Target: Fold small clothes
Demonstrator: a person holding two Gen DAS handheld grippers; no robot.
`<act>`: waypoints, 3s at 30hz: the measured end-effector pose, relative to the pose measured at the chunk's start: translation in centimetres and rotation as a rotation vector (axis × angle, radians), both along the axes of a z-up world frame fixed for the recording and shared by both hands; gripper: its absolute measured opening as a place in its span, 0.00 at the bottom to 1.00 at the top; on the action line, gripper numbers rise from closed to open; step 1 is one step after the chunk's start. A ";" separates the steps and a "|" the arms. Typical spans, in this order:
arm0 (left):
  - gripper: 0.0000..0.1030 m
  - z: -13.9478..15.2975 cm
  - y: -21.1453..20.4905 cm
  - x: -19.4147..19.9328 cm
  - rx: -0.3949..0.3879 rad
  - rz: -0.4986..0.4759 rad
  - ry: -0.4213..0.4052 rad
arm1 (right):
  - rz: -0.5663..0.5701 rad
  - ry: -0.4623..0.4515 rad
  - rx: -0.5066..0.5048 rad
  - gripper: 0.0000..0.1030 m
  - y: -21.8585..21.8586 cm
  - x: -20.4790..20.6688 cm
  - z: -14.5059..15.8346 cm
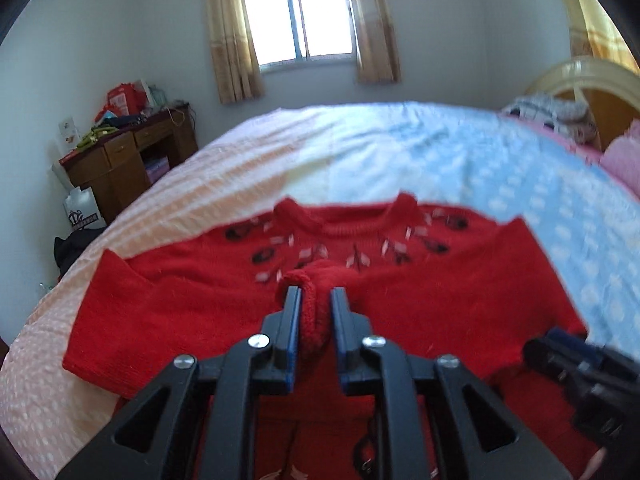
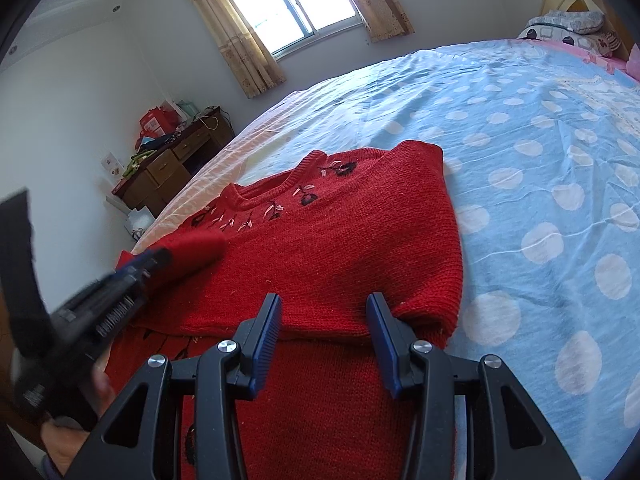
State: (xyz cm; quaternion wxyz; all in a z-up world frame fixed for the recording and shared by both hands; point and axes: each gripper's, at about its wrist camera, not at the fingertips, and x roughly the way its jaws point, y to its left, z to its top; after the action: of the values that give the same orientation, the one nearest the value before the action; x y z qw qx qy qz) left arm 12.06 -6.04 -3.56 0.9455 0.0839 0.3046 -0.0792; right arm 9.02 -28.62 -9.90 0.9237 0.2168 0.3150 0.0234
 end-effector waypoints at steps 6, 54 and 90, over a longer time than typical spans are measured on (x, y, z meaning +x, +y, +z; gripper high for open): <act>0.98 0.7 5.2 -2.3 -0.146 0.015 0.035 | 0.000 0.004 -0.002 0.44 0.0 0.0 0.0; 1.00 -3.3 17.7 -1.5 -0.415 0.346 0.146 | 0.193 -0.332 -0.463 0.09 16.6 5.7 24.8; 0.99 -2.6 16.0 -2.6 -0.254 0.451 0.108 | -0.076 0.064 -0.044 0.57 -10.2 -2.1 5.2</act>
State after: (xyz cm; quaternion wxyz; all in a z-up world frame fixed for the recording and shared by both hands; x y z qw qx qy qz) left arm 9.42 9.98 -6.16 0.9245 -0.1098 0.3533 0.0916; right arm 6.90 -38.85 -4.72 0.9180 0.2088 0.3362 -0.0253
